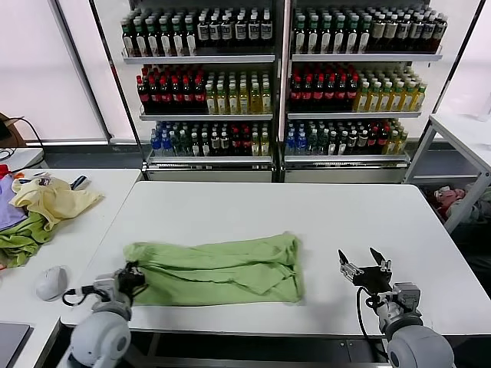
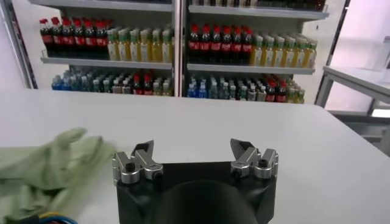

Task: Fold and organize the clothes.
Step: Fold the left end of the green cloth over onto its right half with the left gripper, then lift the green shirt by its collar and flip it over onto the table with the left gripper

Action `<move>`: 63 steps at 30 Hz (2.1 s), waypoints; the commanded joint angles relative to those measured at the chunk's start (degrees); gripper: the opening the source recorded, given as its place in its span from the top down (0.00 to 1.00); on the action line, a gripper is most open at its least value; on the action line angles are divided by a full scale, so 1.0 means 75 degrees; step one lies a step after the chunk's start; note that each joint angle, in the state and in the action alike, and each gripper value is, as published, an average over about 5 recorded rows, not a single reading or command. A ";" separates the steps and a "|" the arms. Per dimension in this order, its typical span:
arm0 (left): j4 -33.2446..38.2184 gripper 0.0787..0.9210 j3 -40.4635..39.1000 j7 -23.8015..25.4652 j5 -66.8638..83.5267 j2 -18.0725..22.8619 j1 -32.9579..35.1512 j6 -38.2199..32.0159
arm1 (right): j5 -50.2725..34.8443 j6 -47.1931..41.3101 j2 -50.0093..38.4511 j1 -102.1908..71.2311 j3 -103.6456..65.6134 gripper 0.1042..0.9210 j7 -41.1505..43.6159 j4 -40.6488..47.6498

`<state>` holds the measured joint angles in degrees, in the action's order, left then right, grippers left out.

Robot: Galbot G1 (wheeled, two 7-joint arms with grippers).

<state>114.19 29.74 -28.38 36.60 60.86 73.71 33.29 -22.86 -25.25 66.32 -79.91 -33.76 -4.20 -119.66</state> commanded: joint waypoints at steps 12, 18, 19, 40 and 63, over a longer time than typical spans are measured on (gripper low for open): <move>0.2780 0.93 -0.0278 -0.0241 0.3946 0.1336 0.0062 -0.0197 | 0.0012 0.0119 -0.0049 -0.0111 -0.0026 0.12 0.0040 -0.0180; 0.2302 0.93 -0.1568 -0.0304 0.3424 0.1753 -0.0357 -0.0260 | 0.0015 0.0184 -0.0078 -0.0194 -0.0078 0.12 0.0052 -0.0210; 0.2153 0.93 -0.1787 -0.0308 0.3304 0.1809 -0.0443 -0.0263 | 0.0015 0.0196 -0.0079 -0.0199 -0.0083 0.12 0.0052 -0.0205; -0.0249 0.93 -0.3714 -0.0310 0.2145 0.2808 -0.1879 -0.0387 | 0.0001 0.0250 -0.0158 -0.0112 -0.0013 0.12 0.0056 -0.0137; 0.0890 0.29 -0.2672 0.0953 0.1213 0.1956 -0.0840 -0.1348 | 0.0073 0.0234 -0.0060 0.0394 0.0312 0.12 0.0042 0.0212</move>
<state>116.34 4.88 -23.33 51.02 79.68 63.05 25.59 -22.28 -23.49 65.87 -77.69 -31.60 -3.88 -118.43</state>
